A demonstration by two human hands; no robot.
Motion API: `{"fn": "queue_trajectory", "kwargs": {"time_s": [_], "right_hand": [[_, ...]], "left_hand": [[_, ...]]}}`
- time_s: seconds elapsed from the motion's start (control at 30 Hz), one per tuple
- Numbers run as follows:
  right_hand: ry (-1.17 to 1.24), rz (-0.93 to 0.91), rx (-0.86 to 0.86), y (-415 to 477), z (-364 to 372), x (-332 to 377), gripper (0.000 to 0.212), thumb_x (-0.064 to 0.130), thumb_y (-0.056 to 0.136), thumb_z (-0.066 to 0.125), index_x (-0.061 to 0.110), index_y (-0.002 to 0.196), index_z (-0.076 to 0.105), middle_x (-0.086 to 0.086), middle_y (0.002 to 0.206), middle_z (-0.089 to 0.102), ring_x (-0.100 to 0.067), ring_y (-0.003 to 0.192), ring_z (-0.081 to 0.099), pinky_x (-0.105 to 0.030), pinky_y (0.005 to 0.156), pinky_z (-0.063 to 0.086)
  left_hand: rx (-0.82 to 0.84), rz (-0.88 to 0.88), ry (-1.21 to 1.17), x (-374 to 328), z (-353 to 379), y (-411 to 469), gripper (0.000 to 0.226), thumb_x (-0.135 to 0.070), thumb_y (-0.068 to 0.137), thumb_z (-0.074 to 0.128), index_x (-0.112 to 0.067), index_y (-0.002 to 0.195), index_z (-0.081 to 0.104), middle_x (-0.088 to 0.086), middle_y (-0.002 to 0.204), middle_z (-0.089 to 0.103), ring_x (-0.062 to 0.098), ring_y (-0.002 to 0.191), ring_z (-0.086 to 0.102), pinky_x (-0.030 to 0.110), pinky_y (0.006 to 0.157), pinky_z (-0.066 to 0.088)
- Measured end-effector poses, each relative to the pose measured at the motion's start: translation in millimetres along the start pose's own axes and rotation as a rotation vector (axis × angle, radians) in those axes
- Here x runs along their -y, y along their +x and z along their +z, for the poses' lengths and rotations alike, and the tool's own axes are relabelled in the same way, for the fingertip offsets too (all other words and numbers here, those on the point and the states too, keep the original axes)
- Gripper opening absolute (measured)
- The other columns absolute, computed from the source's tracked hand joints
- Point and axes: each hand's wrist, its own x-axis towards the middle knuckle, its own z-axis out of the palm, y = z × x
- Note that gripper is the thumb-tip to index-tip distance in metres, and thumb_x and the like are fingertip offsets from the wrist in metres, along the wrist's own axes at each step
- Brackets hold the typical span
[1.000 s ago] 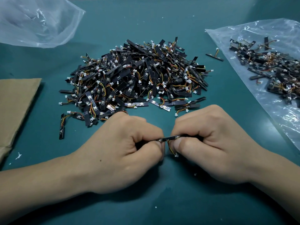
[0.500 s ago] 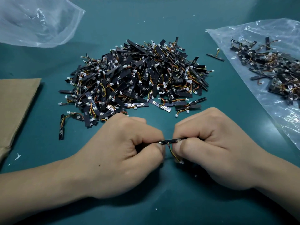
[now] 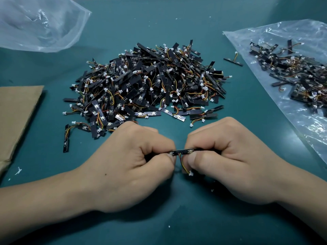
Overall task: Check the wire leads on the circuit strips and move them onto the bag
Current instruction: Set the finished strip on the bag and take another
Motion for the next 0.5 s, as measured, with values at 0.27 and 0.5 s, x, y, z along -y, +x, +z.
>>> {"fn": "queue_trajectory", "kwargs": {"time_s": [0.27,0.5], "right_hand": [[-0.041,-0.016,0.023,0.4,0.3,0.9,0.023,0.024,0.083,0.056,0.014,0.064,0.065,-0.003,0.061,0.054,-0.024,0.063,0.055,-0.043,0.056,0.044],[-0.083,-0.013,0.022,1.8,1.9,0.4,0.023,0.018,0.08,0.058,0.009,0.06,0.06,-0.006,0.059,0.049,-0.025,0.059,0.05,-0.045,0.055,0.042]], "left_hand": [[0.015,0.0,0.007,4.3,-0.2,-1.4,0.028,-0.021,0.077,0.052,-0.007,0.053,0.056,0.005,0.05,0.034,0.017,0.057,0.049,0.027,0.048,0.034],[0.037,-0.007,0.081,-0.6,-0.6,-0.5,0.024,-0.01,0.074,0.059,-0.004,0.051,0.055,0.004,0.048,0.033,0.019,0.054,0.046,0.032,0.051,0.032]]}}
